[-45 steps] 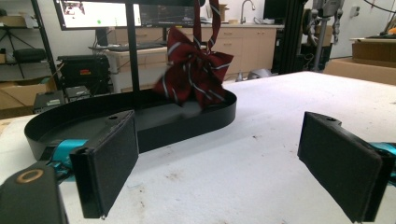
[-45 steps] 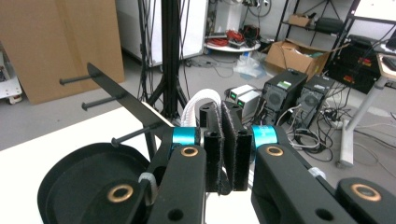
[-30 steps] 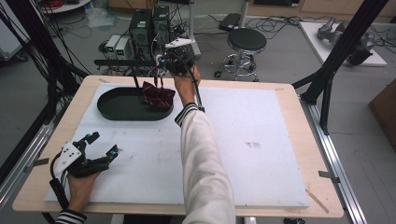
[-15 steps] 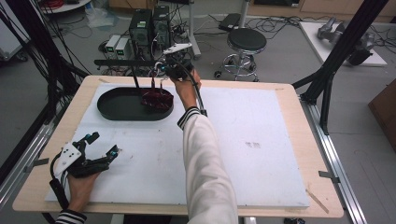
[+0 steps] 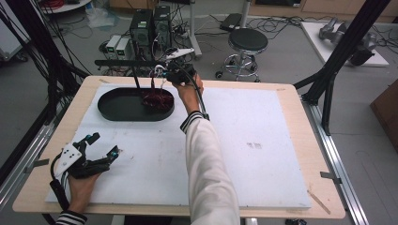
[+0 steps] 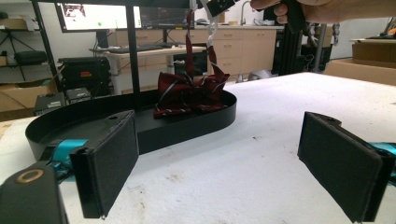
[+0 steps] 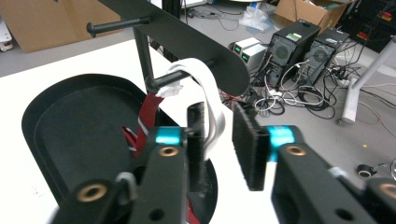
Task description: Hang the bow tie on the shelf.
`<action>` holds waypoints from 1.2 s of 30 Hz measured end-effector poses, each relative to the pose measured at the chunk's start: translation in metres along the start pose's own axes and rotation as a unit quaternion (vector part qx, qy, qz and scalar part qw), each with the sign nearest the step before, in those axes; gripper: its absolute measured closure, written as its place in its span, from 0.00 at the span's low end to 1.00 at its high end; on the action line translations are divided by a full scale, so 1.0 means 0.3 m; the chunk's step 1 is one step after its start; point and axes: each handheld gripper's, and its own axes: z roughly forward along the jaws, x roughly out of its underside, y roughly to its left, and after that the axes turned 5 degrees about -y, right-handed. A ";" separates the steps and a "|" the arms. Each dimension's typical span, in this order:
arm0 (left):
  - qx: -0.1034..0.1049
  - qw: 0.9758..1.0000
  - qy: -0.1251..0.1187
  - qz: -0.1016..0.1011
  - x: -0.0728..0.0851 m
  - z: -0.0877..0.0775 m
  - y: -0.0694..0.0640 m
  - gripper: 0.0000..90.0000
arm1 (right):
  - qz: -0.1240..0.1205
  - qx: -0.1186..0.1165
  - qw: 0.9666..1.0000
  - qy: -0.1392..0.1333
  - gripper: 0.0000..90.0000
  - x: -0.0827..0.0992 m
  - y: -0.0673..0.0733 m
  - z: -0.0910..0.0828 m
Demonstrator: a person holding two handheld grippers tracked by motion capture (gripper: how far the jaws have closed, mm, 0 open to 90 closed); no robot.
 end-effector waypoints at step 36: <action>0.001 1.000 -0.009 -0.003 0.001 -0.006 0.002 0.14 | 0.041 0.050 0.988 -0.137 0.11 0.409 0.062 -0.929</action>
